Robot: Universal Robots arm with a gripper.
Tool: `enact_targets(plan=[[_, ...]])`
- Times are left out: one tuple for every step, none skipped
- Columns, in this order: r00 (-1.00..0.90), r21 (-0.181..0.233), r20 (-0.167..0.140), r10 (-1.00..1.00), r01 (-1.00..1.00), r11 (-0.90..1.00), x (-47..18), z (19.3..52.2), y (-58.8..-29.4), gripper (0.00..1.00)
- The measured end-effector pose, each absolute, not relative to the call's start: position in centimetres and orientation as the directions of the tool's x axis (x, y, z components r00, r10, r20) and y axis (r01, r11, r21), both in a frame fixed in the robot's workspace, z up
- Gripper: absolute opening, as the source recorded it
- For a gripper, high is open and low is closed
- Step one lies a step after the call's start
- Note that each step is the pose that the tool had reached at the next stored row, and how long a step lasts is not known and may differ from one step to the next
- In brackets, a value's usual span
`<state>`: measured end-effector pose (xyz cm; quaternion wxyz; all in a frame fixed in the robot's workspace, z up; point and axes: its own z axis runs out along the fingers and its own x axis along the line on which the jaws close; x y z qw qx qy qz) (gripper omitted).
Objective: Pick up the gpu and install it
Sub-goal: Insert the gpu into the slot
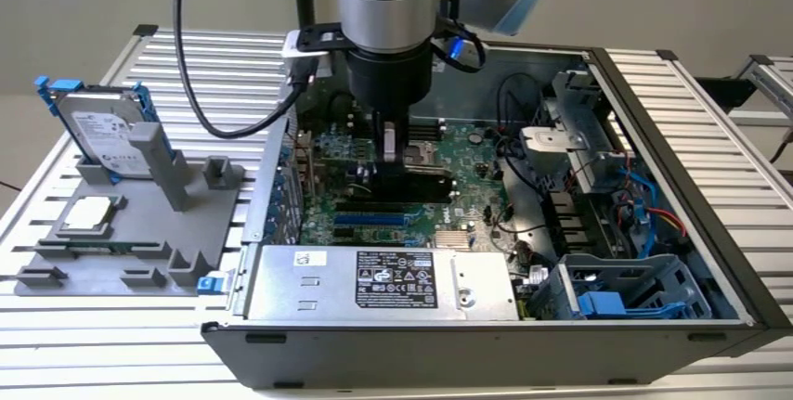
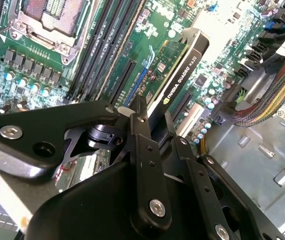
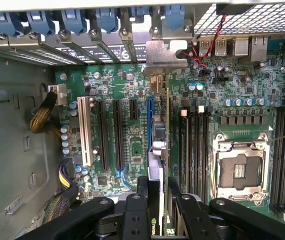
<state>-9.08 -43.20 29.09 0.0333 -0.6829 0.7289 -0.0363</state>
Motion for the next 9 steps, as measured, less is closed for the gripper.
enact_targets(plan=[[-0.065,-0.098,0.001,-0.998,-0.993,0.065,-9.08,29.09,-43.20,0.00],[-0.065,-0.098,0.001,-0.998,-0.993,0.065,-9.08,29.05,-43.20,0.00],[-0.065,-0.098,0.001,-0.998,-0.993,0.065,-9.08,28.99,-43.20,0.00],[-0.065,-0.098,0.001,-0.998,-0.993,0.065,-9.08,28.97,-43.20,0.00],[-0.065,-0.098,0.001,-0.998,-0.993,0.065,-9.08,28.94,-43.20,0.00],[-0.065,-0.098,0.001,-0.998,-0.993,0.065,-9.08,28.90,-43.20,0.00],[-0.065,-0.098,0.001,-0.998,-0.993,0.065,-9.09,28.87,-43.20,0.00],[-0.065,-0.098,0.001,-0.998,-0.993,0.065,-9.12,28.82,-43.20,0.00],[-0.065,-0.098,0.001,-0.998,-0.993,0.065,-9.17,28.77,-43.20,0.00]])
